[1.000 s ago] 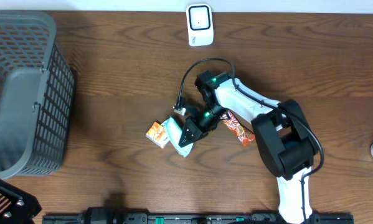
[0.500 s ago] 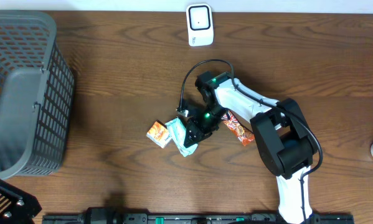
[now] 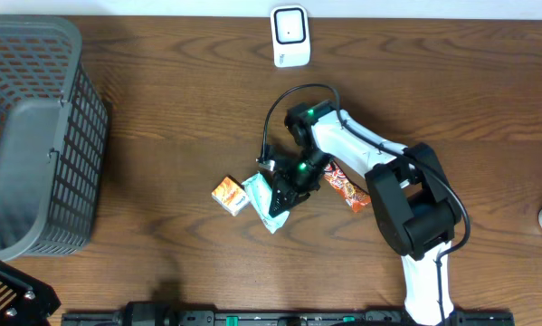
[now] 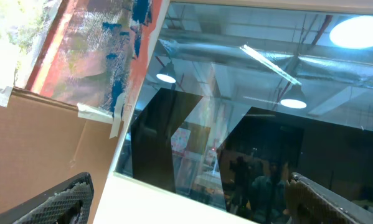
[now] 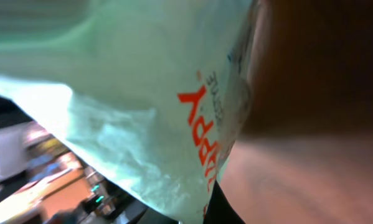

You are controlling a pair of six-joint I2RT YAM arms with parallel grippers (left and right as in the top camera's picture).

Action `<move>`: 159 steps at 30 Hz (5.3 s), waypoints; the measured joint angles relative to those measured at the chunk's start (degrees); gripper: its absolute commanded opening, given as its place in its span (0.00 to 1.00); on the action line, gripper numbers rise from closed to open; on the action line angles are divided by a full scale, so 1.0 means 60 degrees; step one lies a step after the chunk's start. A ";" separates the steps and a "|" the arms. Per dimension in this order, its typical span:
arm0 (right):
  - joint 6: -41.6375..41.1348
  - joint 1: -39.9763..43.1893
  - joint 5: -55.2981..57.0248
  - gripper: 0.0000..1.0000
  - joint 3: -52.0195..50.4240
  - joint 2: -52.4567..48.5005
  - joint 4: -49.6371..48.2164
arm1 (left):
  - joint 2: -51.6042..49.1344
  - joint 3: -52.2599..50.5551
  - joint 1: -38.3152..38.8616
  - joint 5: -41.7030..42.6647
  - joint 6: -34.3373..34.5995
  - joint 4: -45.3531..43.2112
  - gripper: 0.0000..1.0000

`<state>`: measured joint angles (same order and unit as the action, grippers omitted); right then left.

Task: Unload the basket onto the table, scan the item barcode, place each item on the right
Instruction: 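Lift the wipes pack off the table with the right gripper, then hold the wipes pack up against the white scanner, then carry the wipes pack to the right table edge and release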

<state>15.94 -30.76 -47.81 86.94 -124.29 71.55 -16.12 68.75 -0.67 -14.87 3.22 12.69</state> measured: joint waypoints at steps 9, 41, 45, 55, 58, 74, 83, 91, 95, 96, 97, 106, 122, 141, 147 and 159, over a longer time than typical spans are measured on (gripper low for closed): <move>0.1781 0.0656 -0.2160 0.01 0.0455 0.0004 0.2062 | 0.0000 0.0000 0.0000 0.0000 0.0000 0.0022 0.98; -0.0765 0.1027 0.5136 0.01 0.5140 0.0011 -0.0495 | 0.0000 0.0000 0.0000 0.0000 0.0000 0.0102 0.98; -0.0543 0.1009 0.5858 0.01 0.5144 0.0011 -0.1574 | 0.0000 0.0000 0.0000 0.0000 0.0000 0.0117 0.98; 0.0397 0.1016 0.7322 0.01 0.5173 0.0007 -0.5413 | 0.0000 0.0000 0.0000 0.0000 0.0000 0.0237 0.98; 0.0678 0.1016 0.7664 0.01 0.5176 0.0007 -0.6328 | 0.0000 -0.0004 0.0000 0.0000 0.0000 0.0244 0.98; 0.3778 0.0991 1.0721 0.01 0.5198 -0.1752 -0.9497 | 0.0000 -0.0007 0.0000 0.0000 0.0000 0.0393 0.98; 0.4972 0.0852 1.1624 0.01 0.5198 -0.2255 -1.0775 | 0.0000 -0.0368 0.0000 0.0000 0.0000 0.0291 0.98; 0.5850 0.0834 1.1897 0.01 0.5198 -0.2820 -1.0910 | 0.0000 -0.0579 0.0000 0.0000 0.0000 0.0076 0.98; 0.6069 0.0812 1.1985 0.01 0.5198 -0.3206 -1.0899 | 0.0000 -0.0579 0.0000 0.0000 0.0000 0.0062 0.98; 0.6105 0.0805 1.1996 0.01 0.5198 -0.3242 -1.0899 | 0.0000 -0.0579 0.0000 0.0000 0.0000 0.0062 0.98; 0.6145 0.0787 1.2014 0.01 0.5198 -0.3279 -1.0899 | 0.0000 -0.0579 0.0000 0.0000 0.0000 0.0062 0.98; 0.6244 0.0586 1.2601 0.01 0.5198 -0.3217 -1.0637 | 0.0000 -0.0579 0.0000 0.0000 0.0000 0.0051 0.98; 0.1341 0.1351 1.3763 0.01 0.5297 0.1158 -0.3082 | 0.0000 -0.0579 0.0000 0.0000 0.0000 0.0000 0.98; -0.2572 0.8018 1.4914 0.01 0.1464 0.1089 -0.3202 | 0.0000 -0.0579 0.0000 0.0000 0.0007 -0.0091 0.98; -0.2561 0.9187 1.4892 0.10 -0.0055 0.1089 -0.4495 | 0.0000 -0.0579 0.0000 0.0000 0.0481 -0.0095 0.98; -0.2550 0.9380 1.4313 0.99 -0.0342 0.1089 -0.4233 | 0.0000 -0.0579 0.0000 0.0000 0.0750 -0.0106 0.98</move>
<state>0.64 25.52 38.06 84.88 -117.75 46.15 -16.12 65.28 -0.67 -14.87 7.73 12.05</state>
